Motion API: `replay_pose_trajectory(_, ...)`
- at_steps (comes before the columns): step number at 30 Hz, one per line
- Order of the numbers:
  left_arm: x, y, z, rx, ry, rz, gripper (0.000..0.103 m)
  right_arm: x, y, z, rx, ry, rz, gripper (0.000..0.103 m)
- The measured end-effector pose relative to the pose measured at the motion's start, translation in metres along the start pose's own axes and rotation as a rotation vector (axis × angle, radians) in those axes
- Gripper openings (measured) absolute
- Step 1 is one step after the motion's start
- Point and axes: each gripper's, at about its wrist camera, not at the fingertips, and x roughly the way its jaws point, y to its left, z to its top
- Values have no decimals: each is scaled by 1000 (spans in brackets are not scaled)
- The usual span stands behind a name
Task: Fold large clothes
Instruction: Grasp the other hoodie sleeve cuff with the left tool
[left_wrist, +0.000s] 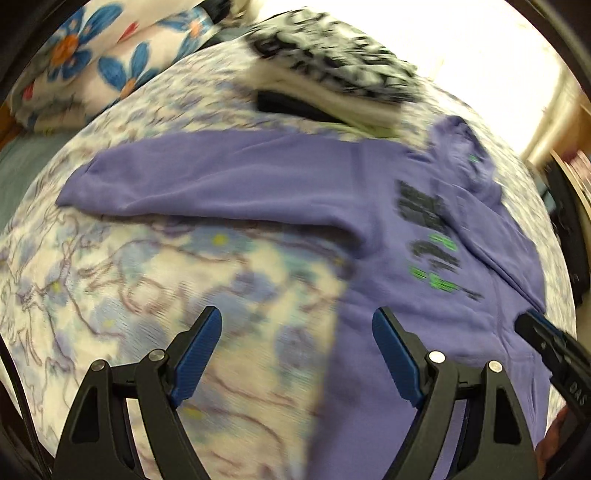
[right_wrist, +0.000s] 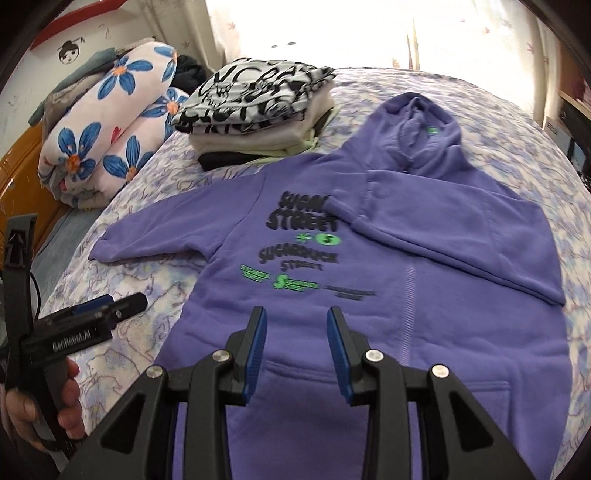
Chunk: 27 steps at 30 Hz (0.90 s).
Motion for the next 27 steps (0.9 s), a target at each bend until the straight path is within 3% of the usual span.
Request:
replay_pose_trajectory(12, 53, 130, 76, -224, 77, -90, 82, 60, 35, 15, -40, 57, -7, 34)
replay_pose_trajectory(16, 70, 173, 89, -322, 84, -103, 82, 71, 37, 14, -41, 76, -14, 34)
replay_pose_trajectory(20, 85, 195, 96, -394, 69, -164, 80, 78, 38, 14, -36, 89, -23, 34)
replay_pose_trajectory(21, 84, 198, 96, -397, 53, -146, 70, 79, 38, 14, -35, 92, -25, 34)
replay_pose_trajectory(22, 84, 198, 98, -396, 39, -109, 51, 80, 39, 13, -33, 95, -26, 34)
replay_pose_trajectory(23, 84, 198, 100, -389, 29, -63, 38, 80, 39, 13, -32, 96, -26, 34)
replay_pose_trajectory(24, 83, 198, 103, -380, 18, -40, 17, 79, 39, 13, -31, 95, -25, 34)
replay_pose_trajectory(25, 81, 196, 105, -378, 10, -43, 11, 77, 39, 13, -28, 92, -24, 34)
replay_pose_trajectory(27, 69, 187, 110, -370, -35, -19, 8, 72, 36, 14, -20, 81, -19, 34)
